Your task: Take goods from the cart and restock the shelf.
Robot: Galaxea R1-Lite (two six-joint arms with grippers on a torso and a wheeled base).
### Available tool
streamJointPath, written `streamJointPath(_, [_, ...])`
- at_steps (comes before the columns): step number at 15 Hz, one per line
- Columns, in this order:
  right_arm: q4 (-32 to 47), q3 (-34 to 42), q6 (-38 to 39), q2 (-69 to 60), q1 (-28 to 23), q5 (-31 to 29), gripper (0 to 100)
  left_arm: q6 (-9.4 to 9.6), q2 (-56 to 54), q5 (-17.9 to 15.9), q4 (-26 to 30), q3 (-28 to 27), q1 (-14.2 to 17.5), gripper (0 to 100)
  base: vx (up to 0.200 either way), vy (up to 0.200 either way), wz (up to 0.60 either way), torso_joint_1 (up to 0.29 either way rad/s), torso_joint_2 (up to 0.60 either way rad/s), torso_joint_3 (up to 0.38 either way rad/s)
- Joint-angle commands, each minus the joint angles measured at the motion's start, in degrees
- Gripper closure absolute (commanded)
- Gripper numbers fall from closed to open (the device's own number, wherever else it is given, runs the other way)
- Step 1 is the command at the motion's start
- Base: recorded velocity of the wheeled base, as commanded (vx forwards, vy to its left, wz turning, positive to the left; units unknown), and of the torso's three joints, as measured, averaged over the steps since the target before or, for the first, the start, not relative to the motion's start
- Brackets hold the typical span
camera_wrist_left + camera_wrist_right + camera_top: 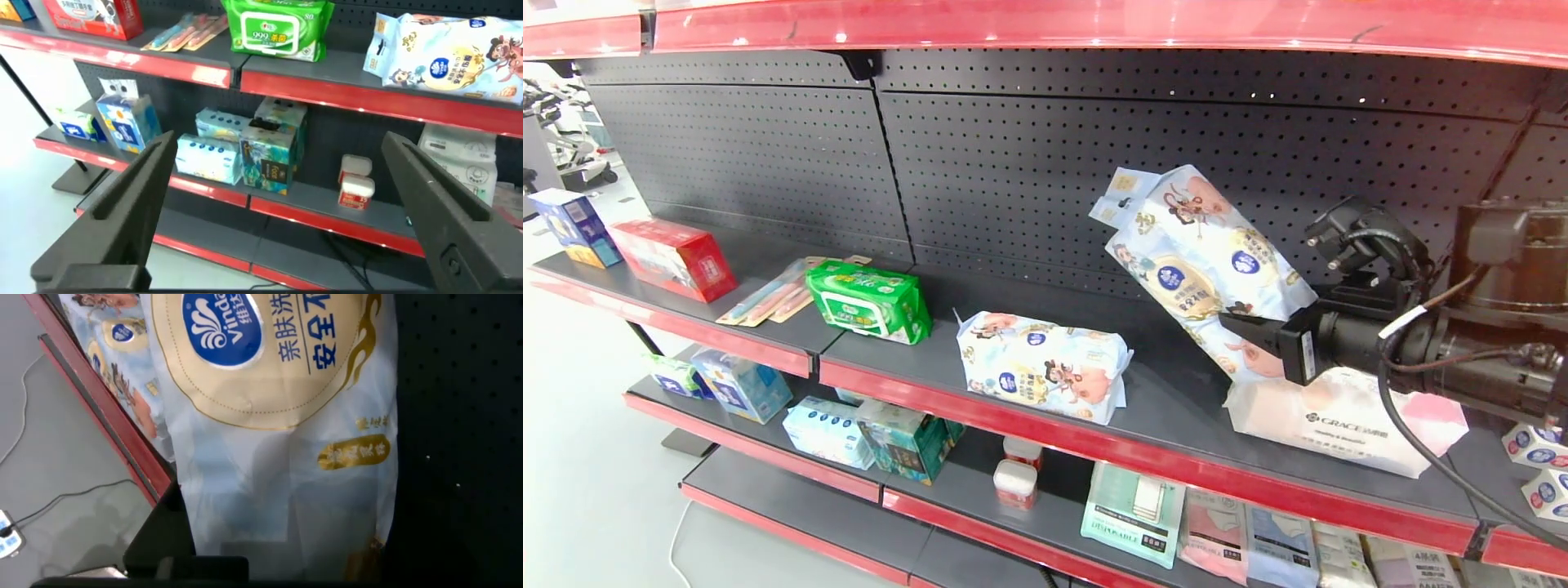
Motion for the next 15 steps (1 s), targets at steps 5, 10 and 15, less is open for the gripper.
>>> streamJointPath(5, [-3.7,-10.2,1.6,12.3,0.9,-0.7,100,-0.08,0.1,0.0,0.0,0.0,0.0,0,0.000,0.000,0.00,0.000,0.00,0.000])
streamJointPath(10, [-3.8,-13.8,1.8,17.0,0.2,-0.4,100,0.01,0.1,0.0,0.0,0.0,0.0,0,0.000,0.000,0.00,0.000,0.00,0.000])
streamJointPath(15, [-3.8,-19.6,1.7,22.6,0.0,0.4,100,0.01,0.1,0.0,0.0,0.0,0.0,0,0.000,0.000,0.00,0.000,0.00,0.000])
